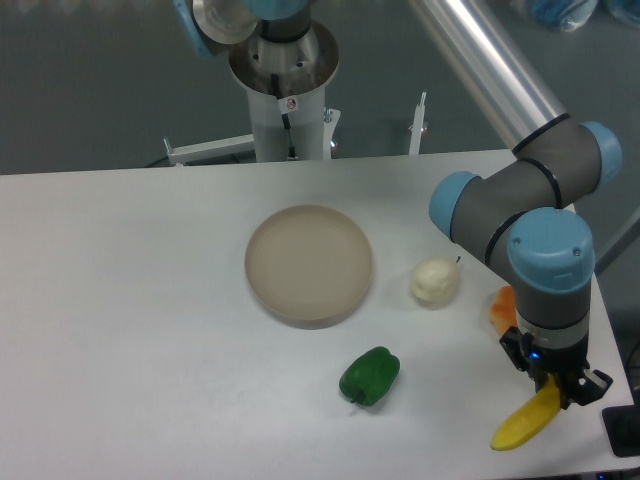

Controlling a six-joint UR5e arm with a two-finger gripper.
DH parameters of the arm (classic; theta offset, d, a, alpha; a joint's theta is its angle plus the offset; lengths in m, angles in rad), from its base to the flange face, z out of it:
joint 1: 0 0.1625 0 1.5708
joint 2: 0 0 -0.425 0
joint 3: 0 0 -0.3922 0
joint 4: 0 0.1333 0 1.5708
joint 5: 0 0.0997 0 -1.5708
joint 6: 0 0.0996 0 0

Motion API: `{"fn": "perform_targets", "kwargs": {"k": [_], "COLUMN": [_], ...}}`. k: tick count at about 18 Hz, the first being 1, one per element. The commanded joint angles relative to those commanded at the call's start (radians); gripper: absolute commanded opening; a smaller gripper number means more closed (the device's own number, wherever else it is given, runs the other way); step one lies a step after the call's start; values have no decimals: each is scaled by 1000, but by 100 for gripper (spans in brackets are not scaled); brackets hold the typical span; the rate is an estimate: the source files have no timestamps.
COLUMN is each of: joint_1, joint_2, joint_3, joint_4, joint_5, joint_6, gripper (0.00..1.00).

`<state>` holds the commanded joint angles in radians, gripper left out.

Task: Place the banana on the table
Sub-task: 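Move the right gripper holding the yellow banana toward the green pepper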

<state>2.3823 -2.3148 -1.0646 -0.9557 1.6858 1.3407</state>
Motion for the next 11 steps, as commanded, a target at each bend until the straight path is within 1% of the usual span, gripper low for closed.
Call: {"fn": "perform_targets", "kwargs": {"k": [3,5,8,11], "joint_1": [-3,-6,-11,-15], "joint_2": [-2,3,5,17], "joint_3": [-11,-18,-26,-58], "joint_4": [0,0,0,0], "joint_5": [2,2,8,2], "joint_6": [-14,-87,-103,-176], "gripper": [29,29,29,29]}}
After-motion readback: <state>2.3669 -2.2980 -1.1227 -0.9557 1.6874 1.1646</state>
